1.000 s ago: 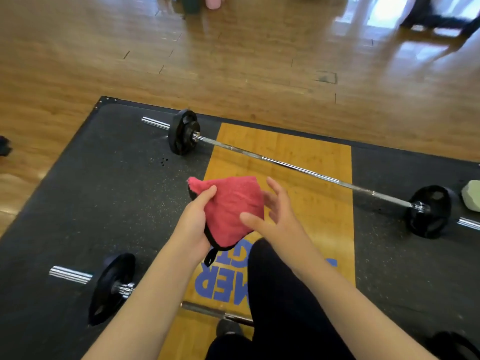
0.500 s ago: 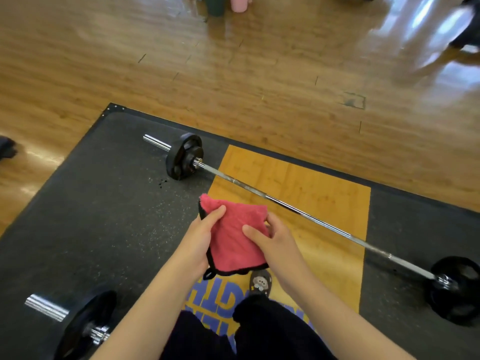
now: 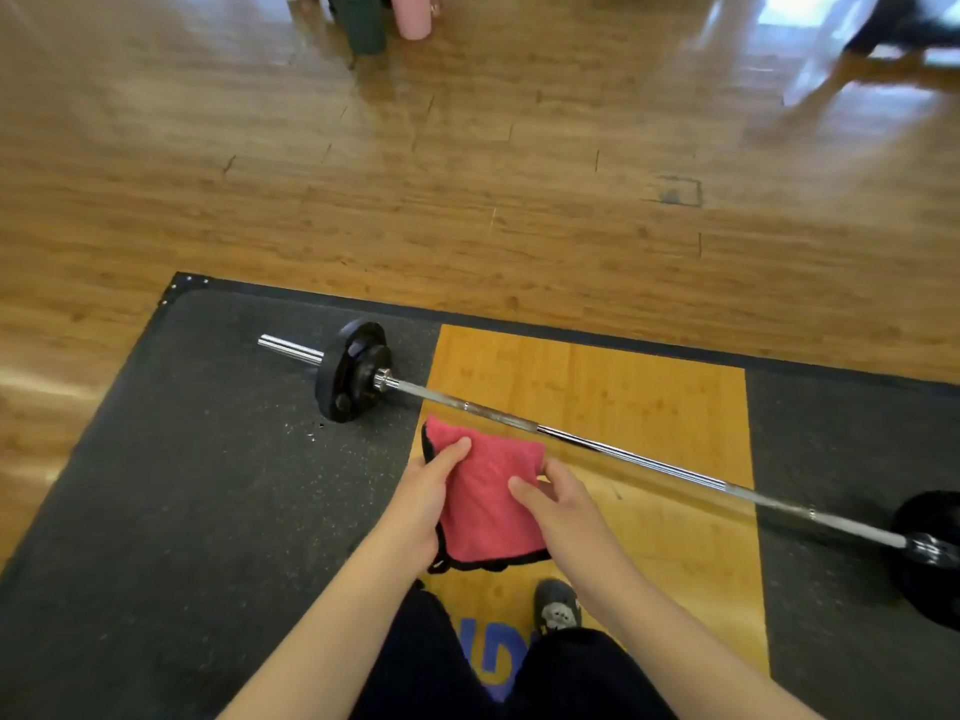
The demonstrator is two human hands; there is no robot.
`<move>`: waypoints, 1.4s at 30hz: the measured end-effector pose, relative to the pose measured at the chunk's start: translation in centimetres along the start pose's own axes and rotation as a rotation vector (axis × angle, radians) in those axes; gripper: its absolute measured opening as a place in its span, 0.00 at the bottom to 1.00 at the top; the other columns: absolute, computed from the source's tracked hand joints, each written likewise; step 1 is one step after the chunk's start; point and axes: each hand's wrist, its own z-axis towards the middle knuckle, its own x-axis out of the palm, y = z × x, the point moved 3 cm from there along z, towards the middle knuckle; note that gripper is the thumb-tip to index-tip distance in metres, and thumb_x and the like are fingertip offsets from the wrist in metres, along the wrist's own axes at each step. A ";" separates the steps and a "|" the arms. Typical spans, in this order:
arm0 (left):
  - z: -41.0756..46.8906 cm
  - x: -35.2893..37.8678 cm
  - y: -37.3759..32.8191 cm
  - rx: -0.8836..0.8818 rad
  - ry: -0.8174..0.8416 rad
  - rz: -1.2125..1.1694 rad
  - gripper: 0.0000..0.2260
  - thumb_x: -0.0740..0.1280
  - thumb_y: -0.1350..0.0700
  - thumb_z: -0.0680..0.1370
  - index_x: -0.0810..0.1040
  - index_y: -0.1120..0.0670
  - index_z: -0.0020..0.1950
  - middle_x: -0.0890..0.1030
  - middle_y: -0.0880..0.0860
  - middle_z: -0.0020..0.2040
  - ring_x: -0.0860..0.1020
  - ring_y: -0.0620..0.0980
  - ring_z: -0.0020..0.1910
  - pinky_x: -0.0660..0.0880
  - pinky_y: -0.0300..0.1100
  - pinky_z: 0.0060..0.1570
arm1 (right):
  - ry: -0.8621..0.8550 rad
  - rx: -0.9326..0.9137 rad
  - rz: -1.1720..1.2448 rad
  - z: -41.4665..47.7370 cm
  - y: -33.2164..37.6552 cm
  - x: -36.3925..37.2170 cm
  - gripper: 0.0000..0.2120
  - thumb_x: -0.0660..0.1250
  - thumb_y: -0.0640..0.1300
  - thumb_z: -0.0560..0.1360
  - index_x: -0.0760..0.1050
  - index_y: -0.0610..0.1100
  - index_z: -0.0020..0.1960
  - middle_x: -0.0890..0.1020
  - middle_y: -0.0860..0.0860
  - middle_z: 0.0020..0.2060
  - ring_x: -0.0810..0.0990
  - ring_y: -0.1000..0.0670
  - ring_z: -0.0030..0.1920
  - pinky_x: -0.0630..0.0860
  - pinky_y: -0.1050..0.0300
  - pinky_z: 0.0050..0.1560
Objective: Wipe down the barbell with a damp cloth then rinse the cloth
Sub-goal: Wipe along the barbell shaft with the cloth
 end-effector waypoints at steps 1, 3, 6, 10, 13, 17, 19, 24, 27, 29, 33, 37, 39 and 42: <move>1.1 -0.1 -0.5 -0.017 0.012 -0.002 0.17 0.69 0.51 0.76 0.77 0.56 0.62 0.84 0.55 0.52 0.83 0.53 0.49 0.77 0.43 0.38 | -0.020 0.012 0.026 0.9 0.1 0.5 0.07 0.63 0.44 0.80 0.74 0.50 0.58 0.82 0.49 0.52 0.83 0.52 0.49 0.80 0.59 0.47; 3.1 -0.6 -1.9 -0.046 0.061 0.012 0.14 0.68 0.51 0.77 0.79 0.57 0.60 0.85 0.55 0.50 0.83 0.52 0.46 0.77 0.42 0.36 | -0.057 0.042 0.103 2.7 0.3 1.9 0.07 0.63 0.45 0.80 0.74 0.51 0.58 0.83 0.51 0.52 0.83 0.53 0.48 0.80 0.60 0.46; 6.4 -3.2 -4.8 -0.070 0.130 0.044 0.12 0.68 0.53 0.77 0.79 0.56 0.58 0.85 0.53 0.46 0.84 0.48 0.42 0.77 0.40 0.34 | -0.101 0.066 0.138 5.5 0.8 5.6 0.08 0.64 0.44 0.80 0.72 0.51 0.58 0.83 0.50 0.52 0.84 0.54 0.47 0.79 0.62 0.43; 11.4 -9.0 -10.4 -0.084 0.180 0.148 0.10 0.68 0.53 0.77 0.79 0.56 0.56 0.85 0.53 0.46 0.83 0.51 0.45 0.76 0.44 0.38 | -0.089 0.079 0.083 9.4 1.0 13.4 0.19 0.67 0.39 0.77 0.64 0.53 0.63 0.80 0.47 0.56 0.82 0.51 0.53 0.80 0.54 0.54; 14.2 -12.7 -13.7 -0.107 0.178 0.190 0.08 0.67 0.53 0.78 0.79 0.56 0.53 0.84 0.54 0.47 0.82 0.50 0.44 0.75 0.43 0.38 | -0.118 0.088 0.027 12.2 1.7 18.4 0.18 0.65 0.38 0.78 0.63 0.56 0.60 0.81 0.48 0.52 0.82 0.48 0.50 0.79 0.53 0.52; 17.3 -14.8 -16.2 -0.121 0.193 0.228 0.07 0.67 0.54 0.78 0.78 0.56 0.52 0.83 0.55 0.47 0.81 0.51 0.45 0.74 0.44 0.38 | -0.201 0.051 0.032 14.7 3.0 21.8 0.18 0.65 0.38 0.78 0.64 0.56 0.60 0.82 0.49 0.49 0.82 0.44 0.49 0.79 0.48 0.51; 18.6 -14.9 -16.7 -0.123 0.215 0.242 0.09 0.67 0.53 0.78 0.78 0.57 0.54 0.83 0.56 0.48 0.81 0.52 0.46 0.75 0.45 0.40 | -0.235 0.047 0.050 15.5 3.1 22.2 0.18 0.65 0.38 0.78 0.65 0.55 0.60 0.82 0.49 0.49 0.82 0.45 0.48 0.79 0.49 0.50; 21.5 -14.3 -16.3 -0.137 0.254 0.239 0.10 0.68 0.52 0.77 0.79 0.57 0.55 0.84 0.55 0.49 0.82 0.53 0.48 0.77 0.47 0.45 | -0.281 0.075 0.083 17.8 2.2 21.4 0.17 0.65 0.39 0.78 0.65 0.57 0.59 0.81 0.50 0.52 0.83 0.52 0.47 0.80 0.59 0.44; 23.9 -13.8 -14.9 -0.147 0.249 0.246 0.12 0.68 0.52 0.77 0.79 0.57 0.56 0.84 0.55 0.51 0.82 0.53 0.51 0.76 0.47 0.47 | -0.281 0.088 0.102 19.7 0.4 20.5 0.17 0.65 0.40 0.78 0.66 0.58 0.59 0.82 0.49 0.51 0.83 0.53 0.45 0.78 0.63 0.40; 26.2 -13.8 -13.2 -0.134 0.235 0.248 0.12 0.68 0.51 0.77 0.79 0.56 0.56 0.84 0.55 0.52 0.81 0.53 0.52 0.76 0.47 0.49 | -0.272 0.099 0.089 21.7 -1.6 19.8 0.17 0.65 0.40 0.78 0.66 0.59 0.58 0.82 0.49 0.49 0.83 0.53 0.44 0.76 0.64 0.39; 32.2 -14.7 -8.6 -0.110 0.176 0.244 0.11 0.69 0.51 0.76 0.79 0.53 0.56 0.83 0.53 0.53 0.80 0.51 0.54 0.74 0.49 0.58 | -0.220 0.146 0.075 27.4 -7.7 18.3 0.17 0.65 0.40 0.78 0.66 0.59 0.58 0.82 0.50 0.50 0.83 0.53 0.45 0.77 0.64 0.40; 39.9 -15.9 -3.6 -0.046 0.125 0.229 0.13 0.71 0.51 0.72 0.80 0.53 0.54 0.84 0.52 0.52 0.80 0.51 0.55 0.74 0.49 0.59 | -0.129 0.139 -0.058 34.5 -13.8 15.8 0.16 0.63 0.38 0.79 0.67 0.57 0.58 0.82 0.50 0.48 0.82 0.49 0.45 0.77 0.61 0.39; 44.0 -16.6 -1.4 0.000 0.111 0.224 0.13 0.71 0.53 0.72 0.80 0.54 0.55 0.84 0.52 0.52 0.80 0.52 0.55 0.75 0.47 0.54 | -0.084 0.089 -0.179 38.9 -16.5 14.1 0.16 0.63 0.37 0.78 0.68 0.57 0.59 0.81 0.50 0.46 0.81 0.47 0.40 0.74 0.58 0.36; 49.6 -17.6 2.1 0.002 0.077 0.166 0.05 0.67 0.60 0.77 0.78 0.55 0.53 0.83 0.53 0.50 0.80 0.51 0.52 0.76 0.46 0.49 | -0.056 0.009 -0.389 45.2 -19.9 12.0 0.19 0.62 0.36 0.77 0.69 0.55 0.62 0.80 0.51 0.46 0.75 0.52 0.36 0.69 0.57 0.35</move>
